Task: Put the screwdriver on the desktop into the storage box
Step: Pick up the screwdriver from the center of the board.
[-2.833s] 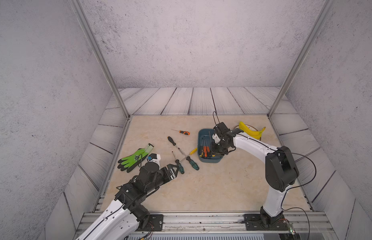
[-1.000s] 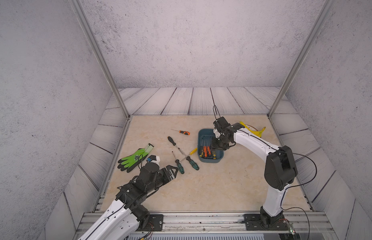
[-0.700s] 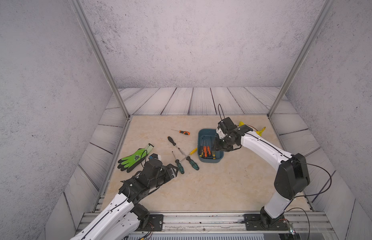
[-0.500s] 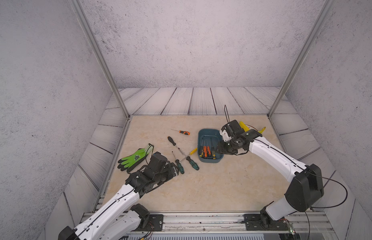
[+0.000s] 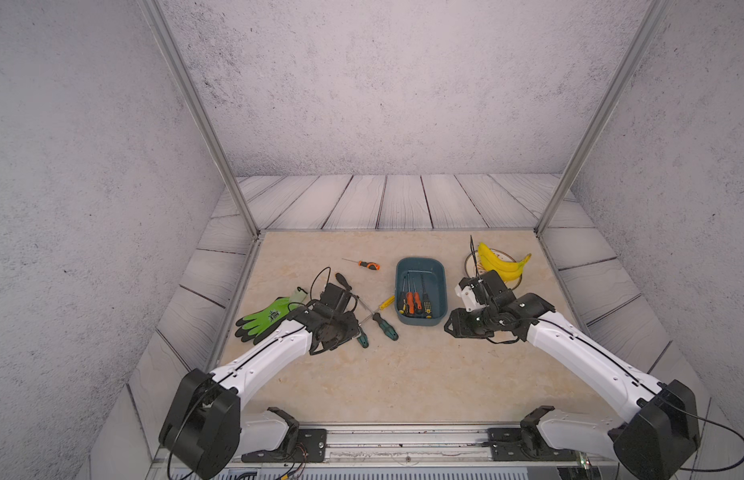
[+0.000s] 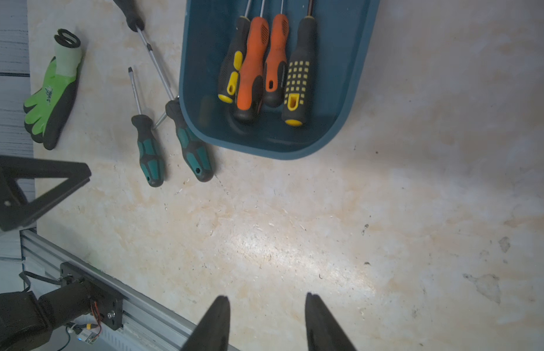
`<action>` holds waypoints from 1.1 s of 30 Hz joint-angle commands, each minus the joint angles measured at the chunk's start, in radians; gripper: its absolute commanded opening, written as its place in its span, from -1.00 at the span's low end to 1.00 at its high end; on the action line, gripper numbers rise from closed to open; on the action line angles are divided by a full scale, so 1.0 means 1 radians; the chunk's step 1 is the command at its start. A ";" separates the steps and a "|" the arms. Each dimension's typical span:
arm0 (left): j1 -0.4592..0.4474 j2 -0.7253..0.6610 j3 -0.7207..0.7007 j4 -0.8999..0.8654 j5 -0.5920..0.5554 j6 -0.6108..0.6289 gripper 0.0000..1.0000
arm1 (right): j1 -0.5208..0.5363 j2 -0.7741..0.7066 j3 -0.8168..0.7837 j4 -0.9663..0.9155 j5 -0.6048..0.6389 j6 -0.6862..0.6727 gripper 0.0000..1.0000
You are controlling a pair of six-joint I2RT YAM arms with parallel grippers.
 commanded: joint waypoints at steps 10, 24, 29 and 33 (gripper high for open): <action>0.075 0.324 0.182 -0.023 0.052 0.105 -0.17 | 0.007 -0.075 -0.098 0.043 -0.019 0.057 -0.11; 0.088 0.447 0.230 0.011 0.052 0.133 -0.24 | 0.007 -0.055 -0.114 0.061 -0.013 0.073 -0.10; 0.088 0.476 0.235 0.014 0.057 0.138 -0.38 | 0.006 -0.043 -0.114 0.064 -0.013 0.075 -0.11; 0.091 0.469 0.232 0.016 0.057 0.138 -0.57 | 0.007 -0.043 -0.114 0.066 -0.010 0.076 -0.11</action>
